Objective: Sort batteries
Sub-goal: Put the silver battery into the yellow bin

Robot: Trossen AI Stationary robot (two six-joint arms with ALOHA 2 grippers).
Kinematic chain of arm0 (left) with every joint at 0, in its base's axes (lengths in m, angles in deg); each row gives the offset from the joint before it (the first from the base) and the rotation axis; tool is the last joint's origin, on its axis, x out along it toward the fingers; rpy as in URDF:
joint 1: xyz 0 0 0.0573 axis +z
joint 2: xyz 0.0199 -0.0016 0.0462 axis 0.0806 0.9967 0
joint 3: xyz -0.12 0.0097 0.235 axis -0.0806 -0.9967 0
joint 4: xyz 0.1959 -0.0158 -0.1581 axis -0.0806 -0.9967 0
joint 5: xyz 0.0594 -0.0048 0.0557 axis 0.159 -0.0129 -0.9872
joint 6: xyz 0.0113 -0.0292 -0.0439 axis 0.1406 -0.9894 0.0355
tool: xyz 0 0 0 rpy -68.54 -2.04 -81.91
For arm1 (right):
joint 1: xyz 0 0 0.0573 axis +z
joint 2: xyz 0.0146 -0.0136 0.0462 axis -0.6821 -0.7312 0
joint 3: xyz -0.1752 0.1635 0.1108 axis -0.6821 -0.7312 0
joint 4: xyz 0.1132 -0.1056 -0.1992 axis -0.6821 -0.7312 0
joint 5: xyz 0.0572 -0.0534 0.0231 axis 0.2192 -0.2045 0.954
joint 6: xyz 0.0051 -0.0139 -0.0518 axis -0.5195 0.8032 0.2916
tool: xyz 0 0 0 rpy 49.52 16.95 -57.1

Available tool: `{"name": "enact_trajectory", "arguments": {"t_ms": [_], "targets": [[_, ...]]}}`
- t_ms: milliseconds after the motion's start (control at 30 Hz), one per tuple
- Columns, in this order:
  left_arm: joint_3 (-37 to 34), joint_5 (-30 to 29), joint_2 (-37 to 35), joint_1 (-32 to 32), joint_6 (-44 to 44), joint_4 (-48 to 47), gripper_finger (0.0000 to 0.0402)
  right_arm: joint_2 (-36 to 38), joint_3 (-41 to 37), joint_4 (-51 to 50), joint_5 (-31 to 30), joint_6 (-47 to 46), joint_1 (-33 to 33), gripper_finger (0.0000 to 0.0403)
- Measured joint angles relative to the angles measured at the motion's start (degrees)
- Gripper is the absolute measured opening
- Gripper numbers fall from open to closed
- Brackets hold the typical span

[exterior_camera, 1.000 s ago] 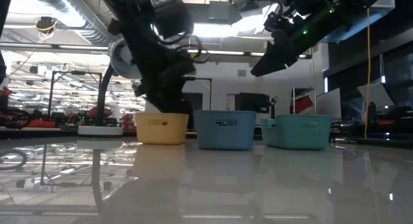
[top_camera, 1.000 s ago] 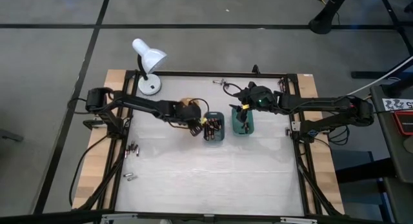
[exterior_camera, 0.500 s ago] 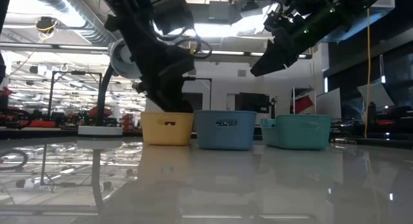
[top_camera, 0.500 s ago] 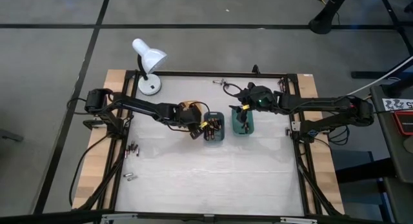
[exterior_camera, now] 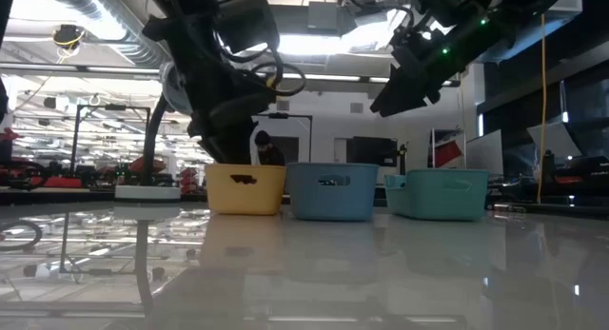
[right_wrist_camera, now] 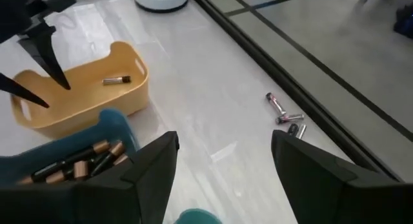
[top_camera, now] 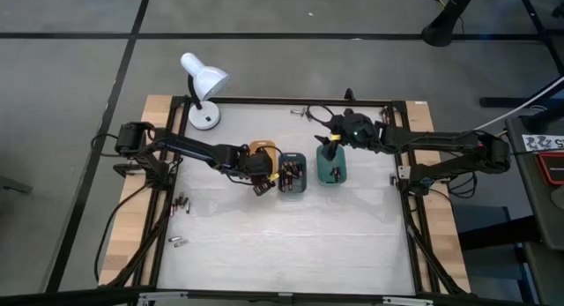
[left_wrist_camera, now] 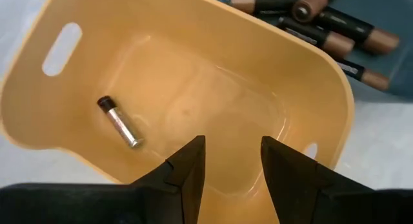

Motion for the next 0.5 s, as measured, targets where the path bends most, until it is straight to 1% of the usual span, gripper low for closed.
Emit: {"name": "enact_trajectory", "arguments": {"t_ms": [267,500], "targets": [[-0.02,0.08,-0.72,-1.40,3.23,-0.32,0.0140,0.00,0.04,2.51,-1.14,0.95,0.00,0.0253],[-0.04,-0.37,-6.90,-0.85,7.63,-1.89,0.0140,0.00,0.07,3.06,-0.48,0.47,-1.21,0.0253]]}}
